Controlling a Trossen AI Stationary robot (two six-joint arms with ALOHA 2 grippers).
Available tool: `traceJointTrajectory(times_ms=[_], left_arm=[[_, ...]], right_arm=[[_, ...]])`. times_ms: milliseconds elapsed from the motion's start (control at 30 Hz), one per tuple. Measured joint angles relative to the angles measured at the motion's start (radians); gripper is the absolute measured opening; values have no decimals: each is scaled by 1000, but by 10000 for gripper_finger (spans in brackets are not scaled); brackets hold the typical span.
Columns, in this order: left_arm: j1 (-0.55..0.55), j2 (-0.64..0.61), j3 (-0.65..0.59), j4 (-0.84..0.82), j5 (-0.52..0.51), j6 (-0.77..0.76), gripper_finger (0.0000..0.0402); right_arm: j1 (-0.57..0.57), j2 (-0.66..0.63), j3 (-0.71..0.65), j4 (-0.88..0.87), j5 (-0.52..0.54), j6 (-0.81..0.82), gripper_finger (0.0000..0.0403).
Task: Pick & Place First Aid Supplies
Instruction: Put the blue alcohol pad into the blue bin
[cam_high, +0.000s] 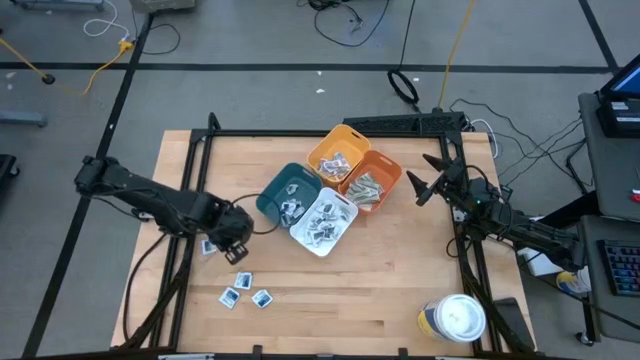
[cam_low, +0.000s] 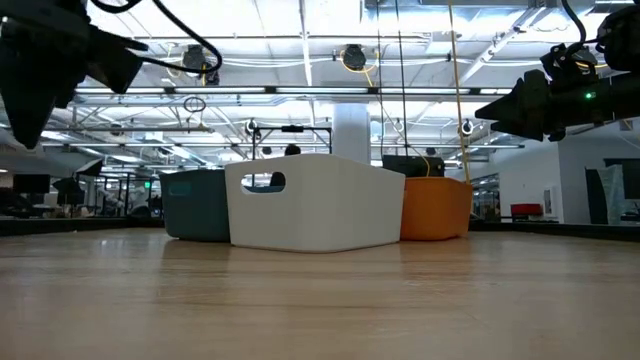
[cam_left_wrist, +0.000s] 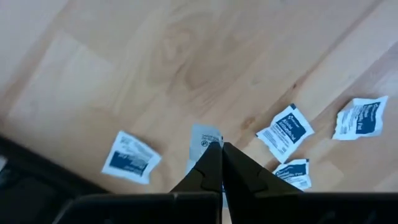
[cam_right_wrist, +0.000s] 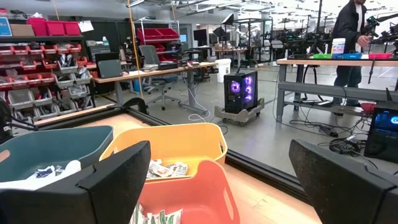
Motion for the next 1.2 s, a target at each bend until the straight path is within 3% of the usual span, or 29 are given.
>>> traceJointTrajectory(times_ms=[200, 667, 933, 1200], left_arm=[[96, 17, 46, -63, 2, 45, 2], [461, 400, 451, -97, 8, 388, 1], [577, 571, 676, -130, 8, 474, 0], [604, 662, 698, -114, -42, 483, 0]], right_arm=[[0, 0, 0, 0, 0, 0, 377], [0, 0, 0, 0, 0, 0, 377], [0, 0, 0, 0, 0, 0, 377], [0, 0, 0, 0, 0, 0, 377]])
